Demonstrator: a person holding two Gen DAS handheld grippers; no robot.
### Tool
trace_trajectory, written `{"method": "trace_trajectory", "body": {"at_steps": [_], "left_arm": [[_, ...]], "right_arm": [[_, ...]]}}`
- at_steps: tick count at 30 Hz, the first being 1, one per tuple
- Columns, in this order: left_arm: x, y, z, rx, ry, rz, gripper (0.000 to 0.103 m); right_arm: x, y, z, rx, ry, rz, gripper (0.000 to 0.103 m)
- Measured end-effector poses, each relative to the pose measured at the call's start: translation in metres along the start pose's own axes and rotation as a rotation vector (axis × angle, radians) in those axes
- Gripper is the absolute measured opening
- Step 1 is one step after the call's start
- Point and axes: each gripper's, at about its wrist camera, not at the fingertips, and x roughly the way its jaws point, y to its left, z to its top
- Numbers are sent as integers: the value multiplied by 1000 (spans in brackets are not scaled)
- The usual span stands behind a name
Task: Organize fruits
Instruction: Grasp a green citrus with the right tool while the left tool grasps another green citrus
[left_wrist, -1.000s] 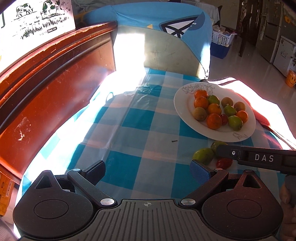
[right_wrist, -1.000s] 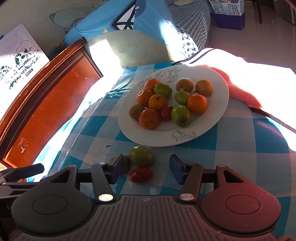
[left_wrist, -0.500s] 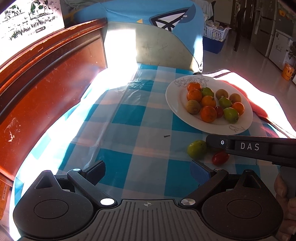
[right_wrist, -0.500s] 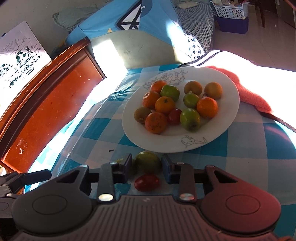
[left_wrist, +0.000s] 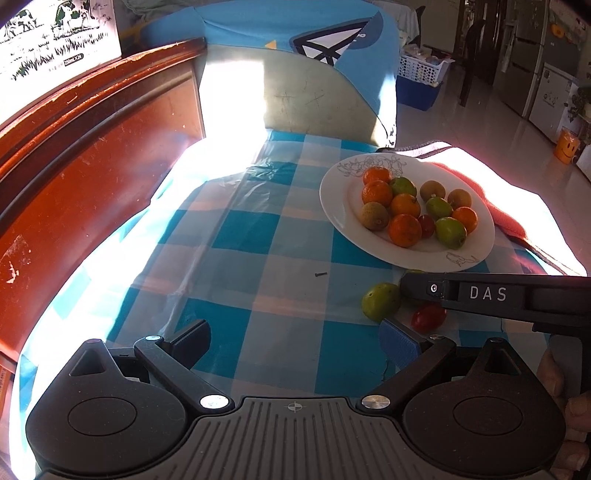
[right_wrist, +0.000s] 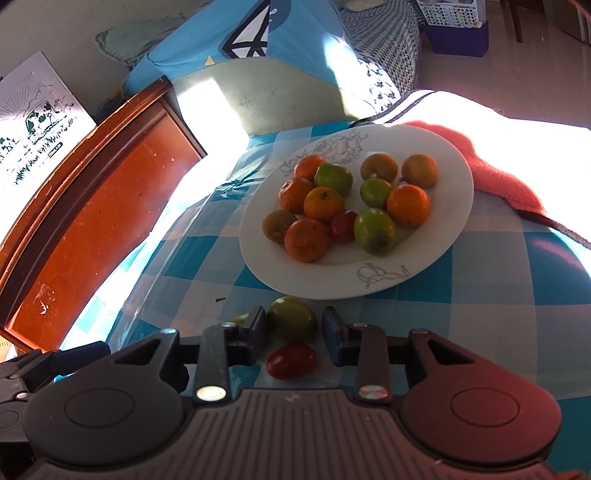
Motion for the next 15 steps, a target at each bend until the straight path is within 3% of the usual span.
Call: {"method": "trace_trajectory", "body": {"at_steps": [8, 12, 15], "left_arm": [[3, -4, 1, -5, -25, -38, 99], [9, -10, 3, -13, -39, -66, 99], [14, -14, 3, -14, -41, -83, 98]], "right_arm": [[-10, -2, 3, 12, -7, 21, 24], [-20, -8, 8, 29, -23, 24, 14], [-21, -14, 8, 52, -3, 21, 14]]}}
